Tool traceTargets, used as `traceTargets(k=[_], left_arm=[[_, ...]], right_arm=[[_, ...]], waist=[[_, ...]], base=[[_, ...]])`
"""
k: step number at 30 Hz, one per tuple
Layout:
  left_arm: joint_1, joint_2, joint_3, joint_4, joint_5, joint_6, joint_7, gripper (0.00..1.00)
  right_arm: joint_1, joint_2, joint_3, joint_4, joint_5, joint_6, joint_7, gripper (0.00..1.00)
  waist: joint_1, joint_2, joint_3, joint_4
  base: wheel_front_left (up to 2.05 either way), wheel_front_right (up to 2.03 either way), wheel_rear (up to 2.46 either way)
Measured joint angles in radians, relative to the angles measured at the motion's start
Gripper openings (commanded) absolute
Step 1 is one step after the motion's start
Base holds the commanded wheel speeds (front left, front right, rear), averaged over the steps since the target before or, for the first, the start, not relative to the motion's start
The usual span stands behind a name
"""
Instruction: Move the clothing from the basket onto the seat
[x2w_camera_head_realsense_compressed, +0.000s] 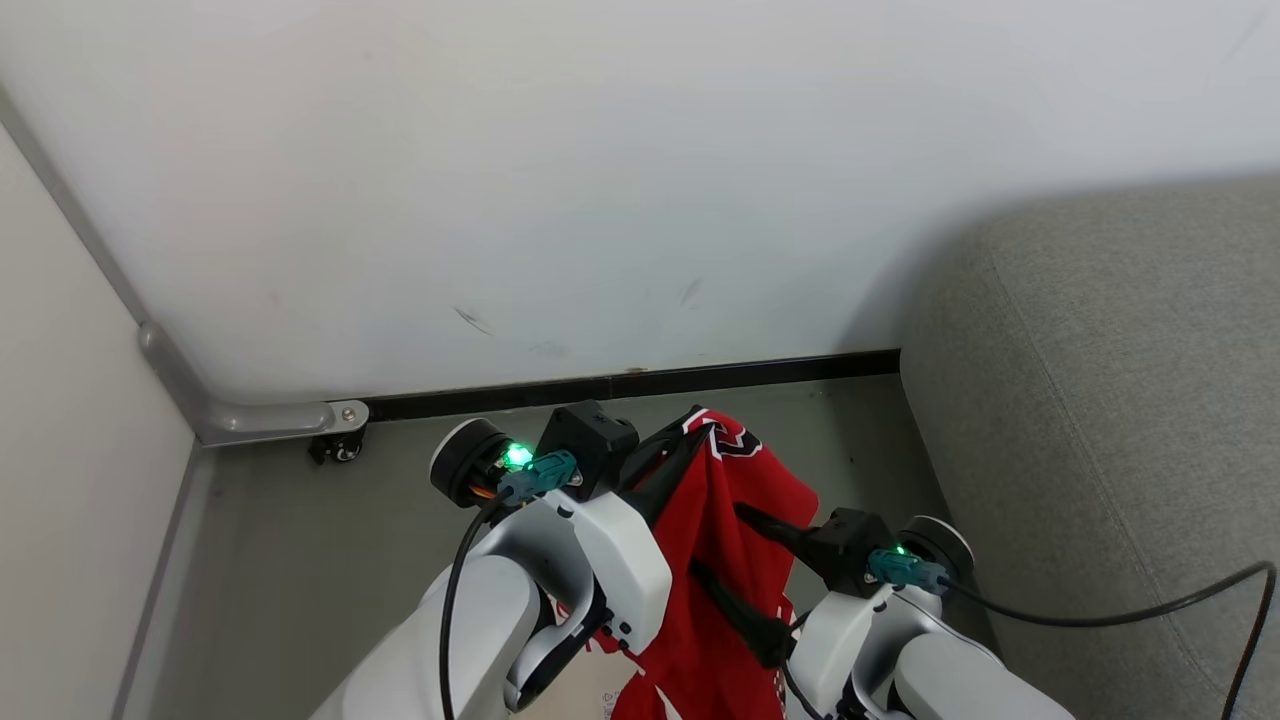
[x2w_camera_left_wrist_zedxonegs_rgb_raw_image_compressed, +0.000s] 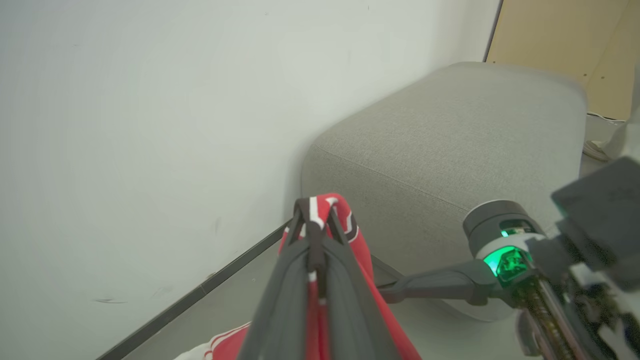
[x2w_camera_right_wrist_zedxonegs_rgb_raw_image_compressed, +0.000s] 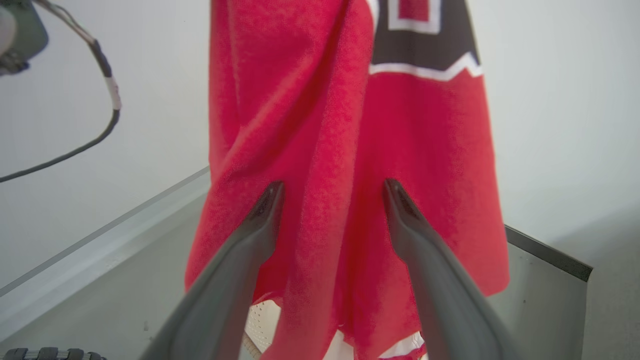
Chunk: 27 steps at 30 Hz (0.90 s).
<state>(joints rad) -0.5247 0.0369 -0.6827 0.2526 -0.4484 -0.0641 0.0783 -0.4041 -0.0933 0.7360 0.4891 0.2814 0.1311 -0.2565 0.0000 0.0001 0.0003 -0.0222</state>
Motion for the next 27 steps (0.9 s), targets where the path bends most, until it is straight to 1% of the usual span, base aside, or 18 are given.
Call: traceTargets(k=[4,5,6,7,8,9,10,11,12,15,19,23,27], left_arm=[[0.0,0.0,-0.01,-0.008,-0.01,0.009,0.0,0.0],[0.0,0.0,-0.012,-0.009,-0.011,0.009,0.0,0.0],[0.0,0.0,-0.014,-0.01,-0.012,0.01,0.001,0.0],[0.0,0.0,-0.016,-0.012,-0.016,0.011,0.001,0.0],[0.0,0.0,-0.018,-0.013,-0.017,0.013,0.001,0.0],[0.0,0.0,-0.021,-0.014,-0.018,0.018,0.001,0.0],[0.0,0.0,-0.022,-0.014,-0.018,0.019,0.001,0.0],[0.0,0.0,-0.022,-0.014,-0.018,0.021,0.001,0.0],[-0.001,0.0,-0.023,-0.014,-0.018,0.024,0.001,0.0],[-0.001,0.0,-0.023,-0.014,-0.018,0.036,0.001,0.0],[-0.001,0.0,-0.022,-0.014,-0.018,0.044,0.001,0.0],[0.0,0.0,-0.016,-0.012,-0.018,0.054,0.0,0.0],[0.0,0.0,-0.006,-0.009,-0.02,0.063,-0.002,0.0]], right_arm=[[-0.023,0.0,0.02,0.025,0.018,0.0,0.0,1.0],[-0.031,0.0,0.029,0.033,0.018,0.0,0.0,0.94],[-0.037,0.0,0.039,0.039,0.018,0.0,0.0,0.69],[-0.043,0.0,0.049,0.044,0.018,0.0,0.0,0.47],[-0.049,0.001,0.057,0.049,0.021,0.0,0.0,0.42],[-0.054,0.001,0.065,0.054,0.029,0.0,0.0,0.32],[-0.057,0.001,0.071,0.06,0.037,0.0,0.0,0.32],[-0.059,0.001,0.077,0.064,0.041,0.0,0.0,0.19],[-0.059,0.001,0.083,0.067,0.046,0.0,0.0,0.0],[-0.07,0.001,0.093,0.069,0.063,0.0,0.0,0.0],[-0.077,-0.004,0.074,0.055,0.08,0.0,0.0,0.0],[-0.077,-0.03,0.035,0.026,0.082,0.0,0.0,0.0],[-0.076,-0.065,-0.029,-0.012,0.09,0.0,0.0,0.0]], waist=[[0.0001,0.0,-0.002,0.004],[0.0,0.0,-0.002,0.005],[0.0001,0.0,-0.002,0.006],[0.0001,0.0,-0.002,0.008],[0.0001,0.0,-0.002,0.009],[0.0,0.0,-0.002,0.01],[0.0,0.0,-0.002,0.012],[0.0001,0.0,-0.002,0.013],[0.0,0.0,-0.002,0.013],[0.0001,0.0,-0.002,0.013],[0.0001,0.0,-0.001,0.009],[0.0,0.0,-0.001,0.002],[0.0001,0.0,0.0,-0.006]], base=[[0.0,0.0,0.0],[0.0,0.0,0.0],[0.0,0.0,0.0],[0.0,0.0,0.0],[0.0,0.0,0.0],[0.0,0.0,0.0],[0.0,0.0,0.0],[0.0,0.0,0.0],[0.0,0.0,0.0],[0.0,0.0,0.0],[0.0,0.0,0.0],[0.0,0.0,0.0],[0.0,0.0,0.0]])
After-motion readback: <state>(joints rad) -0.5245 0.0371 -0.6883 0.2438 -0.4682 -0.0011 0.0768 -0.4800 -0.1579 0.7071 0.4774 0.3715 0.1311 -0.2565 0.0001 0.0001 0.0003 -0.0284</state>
